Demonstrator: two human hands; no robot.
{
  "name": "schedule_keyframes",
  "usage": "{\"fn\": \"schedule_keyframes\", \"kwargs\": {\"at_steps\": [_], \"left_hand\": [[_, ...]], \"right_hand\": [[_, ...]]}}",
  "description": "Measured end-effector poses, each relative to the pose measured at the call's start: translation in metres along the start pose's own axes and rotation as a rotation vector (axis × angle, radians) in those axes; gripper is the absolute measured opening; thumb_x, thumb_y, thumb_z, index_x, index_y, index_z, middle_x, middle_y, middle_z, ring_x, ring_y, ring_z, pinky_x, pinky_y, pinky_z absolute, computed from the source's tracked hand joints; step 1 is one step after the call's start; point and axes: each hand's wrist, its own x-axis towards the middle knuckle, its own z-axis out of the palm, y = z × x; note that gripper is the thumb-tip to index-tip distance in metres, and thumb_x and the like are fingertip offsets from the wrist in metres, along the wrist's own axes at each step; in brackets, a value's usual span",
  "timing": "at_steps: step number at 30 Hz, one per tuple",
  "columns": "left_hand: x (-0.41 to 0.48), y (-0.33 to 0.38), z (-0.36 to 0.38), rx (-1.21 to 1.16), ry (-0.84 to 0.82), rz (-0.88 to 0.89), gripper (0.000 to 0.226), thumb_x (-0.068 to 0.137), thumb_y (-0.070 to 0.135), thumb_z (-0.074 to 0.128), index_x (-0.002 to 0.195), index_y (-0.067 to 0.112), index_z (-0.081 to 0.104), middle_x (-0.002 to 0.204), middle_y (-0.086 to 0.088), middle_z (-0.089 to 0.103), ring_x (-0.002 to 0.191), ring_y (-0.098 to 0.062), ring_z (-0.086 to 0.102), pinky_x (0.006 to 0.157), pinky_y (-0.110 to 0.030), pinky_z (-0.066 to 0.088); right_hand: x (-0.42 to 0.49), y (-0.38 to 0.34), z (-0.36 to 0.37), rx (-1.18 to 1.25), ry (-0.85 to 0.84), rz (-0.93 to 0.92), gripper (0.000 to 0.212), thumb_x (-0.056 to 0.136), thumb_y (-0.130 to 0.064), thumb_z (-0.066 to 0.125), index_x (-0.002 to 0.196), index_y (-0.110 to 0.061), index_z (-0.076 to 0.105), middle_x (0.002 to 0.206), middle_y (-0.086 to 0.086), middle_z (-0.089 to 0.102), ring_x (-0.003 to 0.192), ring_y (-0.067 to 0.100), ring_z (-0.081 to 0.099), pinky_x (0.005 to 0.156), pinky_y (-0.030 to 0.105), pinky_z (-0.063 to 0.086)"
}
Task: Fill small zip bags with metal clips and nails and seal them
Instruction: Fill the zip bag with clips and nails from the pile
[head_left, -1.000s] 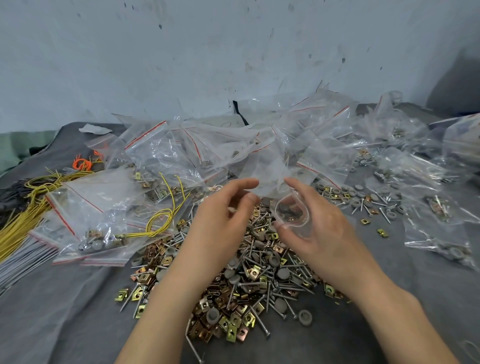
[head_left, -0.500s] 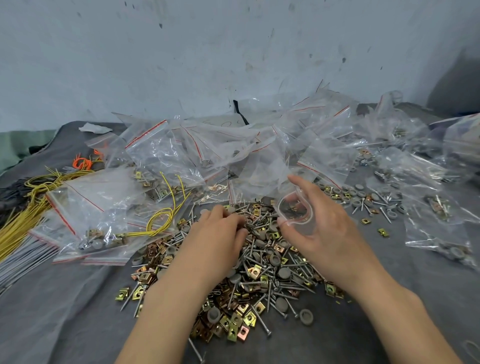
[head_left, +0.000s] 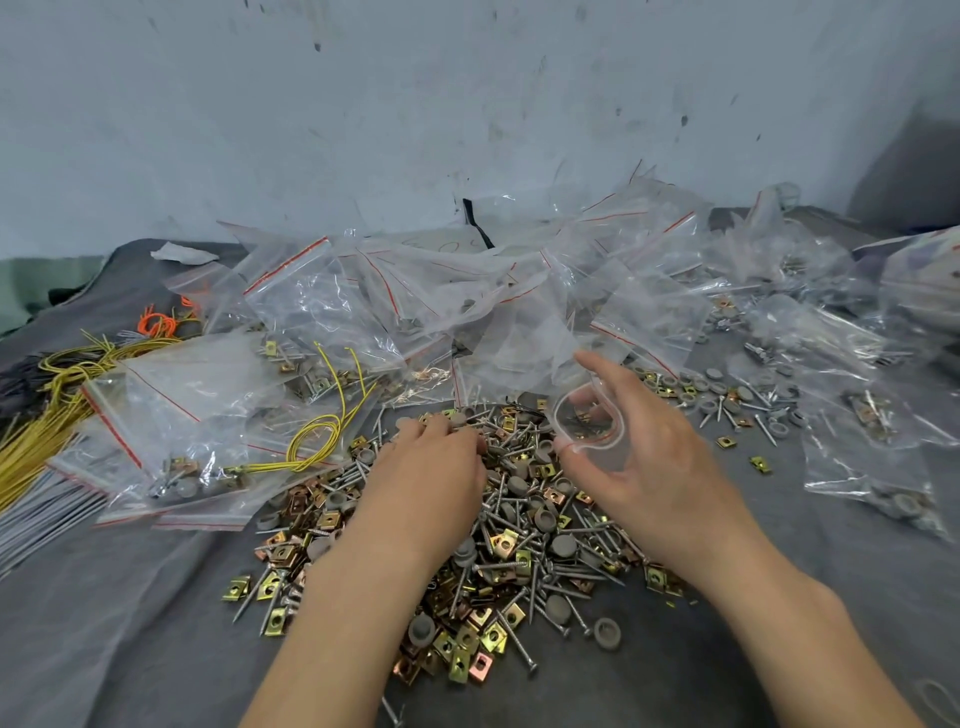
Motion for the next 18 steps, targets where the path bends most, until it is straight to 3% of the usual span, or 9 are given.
{"fn": "schedule_keyframes", "kwargs": {"at_steps": [9, 16, 18], "left_hand": [[0.0, 0.0, -0.006, -0.114, -0.01, 0.023, 0.018, 0.102, 0.025, 0.046, 0.119, 0.024, 0.054, 0.122, 0.003, 0.056, 0.116, -0.02, 0.043, 0.1, -0.04, 0.041], [-0.006, -0.006, -0.009, -0.227, 0.07, 0.063, 0.008, 0.098, 0.03, 0.052, 0.104, 0.028, 0.056, 0.102, 0.011, 0.063, 0.107, -0.014, 0.048, 0.091, -0.038, 0.047], [-0.005, -0.006, -0.011, -0.323, 0.113, 0.054, 0.006, 0.097, 0.033, 0.054, 0.102, 0.031, 0.057, 0.097, 0.013, 0.062, 0.099, -0.008, 0.054, 0.085, -0.031, 0.05]], "right_hand": [[0.0, 0.0, 0.0, -0.005, -0.01, 0.005, 0.07, 0.088, -0.046, 0.062, 0.148, -0.042, 0.026, 0.121, -0.02, 0.057, 0.114, 0.0, 0.053, 0.104, 0.038, 0.043], [0.0, -0.002, 0.0, -0.001, -0.018, -0.002, 0.07, 0.088, -0.049, 0.059, 0.149, -0.04, 0.026, 0.122, -0.019, 0.057, 0.116, 0.001, 0.052, 0.106, 0.038, 0.042], [-0.001, -0.004, 0.0, 0.001, -0.017, -0.007, 0.07, 0.088, -0.049, 0.059, 0.149, -0.039, 0.028, 0.122, -0.017, 0.058, 0.116, 0.002, 0.053, 0.106, 0.039, 0.042]]}}
